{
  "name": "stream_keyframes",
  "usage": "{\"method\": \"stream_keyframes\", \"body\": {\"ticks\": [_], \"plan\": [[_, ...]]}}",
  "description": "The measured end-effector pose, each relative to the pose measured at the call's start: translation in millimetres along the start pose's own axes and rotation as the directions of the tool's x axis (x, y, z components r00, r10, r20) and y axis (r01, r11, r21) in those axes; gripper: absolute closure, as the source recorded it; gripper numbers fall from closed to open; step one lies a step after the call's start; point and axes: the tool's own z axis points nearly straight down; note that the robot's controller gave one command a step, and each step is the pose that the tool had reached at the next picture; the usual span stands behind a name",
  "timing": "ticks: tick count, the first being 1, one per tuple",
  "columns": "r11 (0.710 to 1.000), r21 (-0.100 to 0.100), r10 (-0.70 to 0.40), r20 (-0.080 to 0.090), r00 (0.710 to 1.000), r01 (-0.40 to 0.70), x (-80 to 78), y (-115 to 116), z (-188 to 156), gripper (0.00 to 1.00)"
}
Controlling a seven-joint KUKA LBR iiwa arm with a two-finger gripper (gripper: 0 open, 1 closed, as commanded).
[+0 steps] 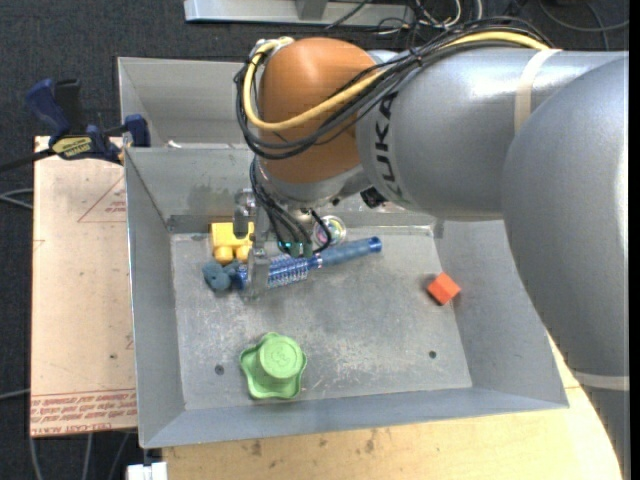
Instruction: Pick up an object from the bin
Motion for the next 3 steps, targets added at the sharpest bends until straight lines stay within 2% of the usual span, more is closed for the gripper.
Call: {"method": "stream_keyframes", "body": {"ticks": [1, 2, 3], "plan": [[1.000, 0.003, -0.009, 0.001, 1.000, 0.009, -14.3, -69, 106, 0.00], [1.000, -0.001, -0.013, 0.007, 1.000, 0.013, -15.5, -65, 102, 1.00], [0.998, 0.000, -0.066, 0.019, 0.998, 0.066, -50.1, -86, -13, 1.00]]}}
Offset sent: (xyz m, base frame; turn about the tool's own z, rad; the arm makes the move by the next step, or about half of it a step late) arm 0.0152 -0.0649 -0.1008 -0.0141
